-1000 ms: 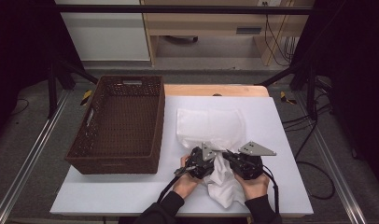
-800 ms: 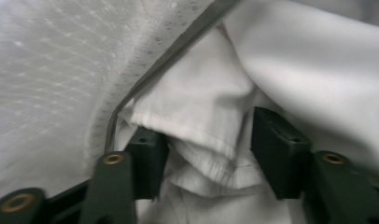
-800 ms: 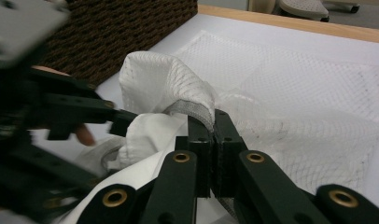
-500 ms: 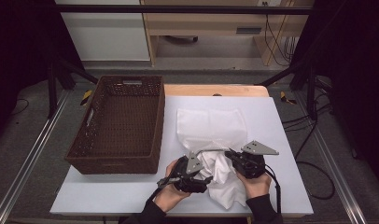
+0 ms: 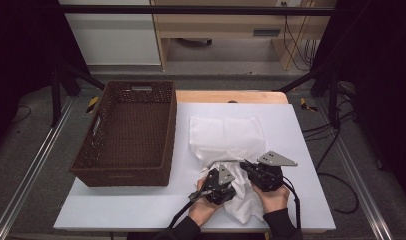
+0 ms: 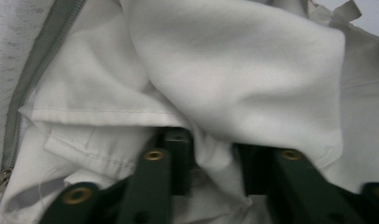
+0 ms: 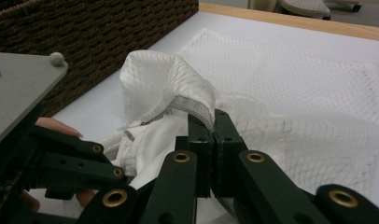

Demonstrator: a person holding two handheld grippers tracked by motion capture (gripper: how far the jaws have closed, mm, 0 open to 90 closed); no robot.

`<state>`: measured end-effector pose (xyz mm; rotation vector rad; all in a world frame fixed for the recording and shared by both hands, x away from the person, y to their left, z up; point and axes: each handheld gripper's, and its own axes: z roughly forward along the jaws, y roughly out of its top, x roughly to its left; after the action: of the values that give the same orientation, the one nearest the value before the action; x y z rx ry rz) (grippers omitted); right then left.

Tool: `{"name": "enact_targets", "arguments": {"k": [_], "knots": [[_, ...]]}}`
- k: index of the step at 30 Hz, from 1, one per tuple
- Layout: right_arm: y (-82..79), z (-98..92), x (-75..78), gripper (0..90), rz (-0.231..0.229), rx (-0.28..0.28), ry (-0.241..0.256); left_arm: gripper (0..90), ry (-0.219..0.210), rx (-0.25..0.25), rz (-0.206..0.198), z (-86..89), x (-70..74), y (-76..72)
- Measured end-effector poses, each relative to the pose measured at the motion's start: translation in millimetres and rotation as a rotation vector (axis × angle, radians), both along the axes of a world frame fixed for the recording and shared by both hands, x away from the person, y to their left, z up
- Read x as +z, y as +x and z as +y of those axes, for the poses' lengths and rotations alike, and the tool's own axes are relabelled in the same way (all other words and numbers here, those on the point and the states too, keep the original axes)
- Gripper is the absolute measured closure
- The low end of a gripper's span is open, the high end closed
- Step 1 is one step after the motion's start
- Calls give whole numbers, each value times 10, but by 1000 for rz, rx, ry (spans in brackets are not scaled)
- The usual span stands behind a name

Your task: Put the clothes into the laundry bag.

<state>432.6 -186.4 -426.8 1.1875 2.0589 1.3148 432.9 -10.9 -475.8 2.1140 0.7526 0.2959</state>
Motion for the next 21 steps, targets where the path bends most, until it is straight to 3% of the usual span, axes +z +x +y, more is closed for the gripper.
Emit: {"name": "enact_targets", "arguments": {"k": [3,7,10,12,15,19,20,21], "knots": [[0,-5,5,881,-3,-2,4,822,11,7,-19,3,59,2],[-13,-11,28,882,-11,-1,11,828,32,25,-65,-2,142,9],[-18,12,26,882,-10,1,6,825,72,62,-75,-45,89,137],[-22,13,29,881,-11,9,6,817,86,82,-61,-54,25,238],[-38,12,52,882,-17,13,12,801,41,90,-13,-25,-15,355],[-37,10,48,881,-13,12,10,713,52,95,-4,-10,11,349],[-36,8,44,881,-15,12,9,676,49,95,6,5,43,318],[-36,0,43,881,-13,9,5,580,49,88,5,18,65,296]]}}
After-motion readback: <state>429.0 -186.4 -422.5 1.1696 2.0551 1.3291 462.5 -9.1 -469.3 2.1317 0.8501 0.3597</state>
